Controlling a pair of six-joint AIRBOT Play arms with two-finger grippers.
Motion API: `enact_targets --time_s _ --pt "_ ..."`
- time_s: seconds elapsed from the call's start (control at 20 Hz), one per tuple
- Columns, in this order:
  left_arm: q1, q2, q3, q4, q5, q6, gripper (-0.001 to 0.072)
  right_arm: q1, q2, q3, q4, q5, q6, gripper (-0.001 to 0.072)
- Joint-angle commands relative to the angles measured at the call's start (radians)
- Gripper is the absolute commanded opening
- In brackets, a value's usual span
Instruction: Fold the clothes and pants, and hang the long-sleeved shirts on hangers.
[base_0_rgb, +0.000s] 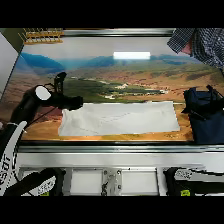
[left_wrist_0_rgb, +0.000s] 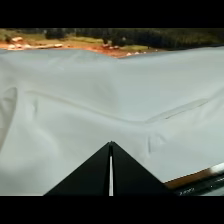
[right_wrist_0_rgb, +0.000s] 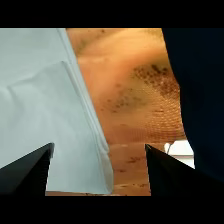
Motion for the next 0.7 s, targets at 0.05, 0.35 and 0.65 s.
enact_targets --time_s 0.05,0.35,0.65 --pt "-0.144 -0.003 -0.041 0.0 0.073 -0.043 0.0006 -0.053 -0.106 -0.021 0.116 0.012 -0.136 0.0603" --pt "-0.277 -0.146 0.095 0.0 0.075 -0.054 0.0006 0.011 -0.216 -0.023 0.202 0.024 -0.161 0.0597" --pt "-0.36 -0.259 0.204 0.0 0.081 -0.058 0.0006 0.1 -0.243 -0.024 0.256 0.065 -0.158 0.041"
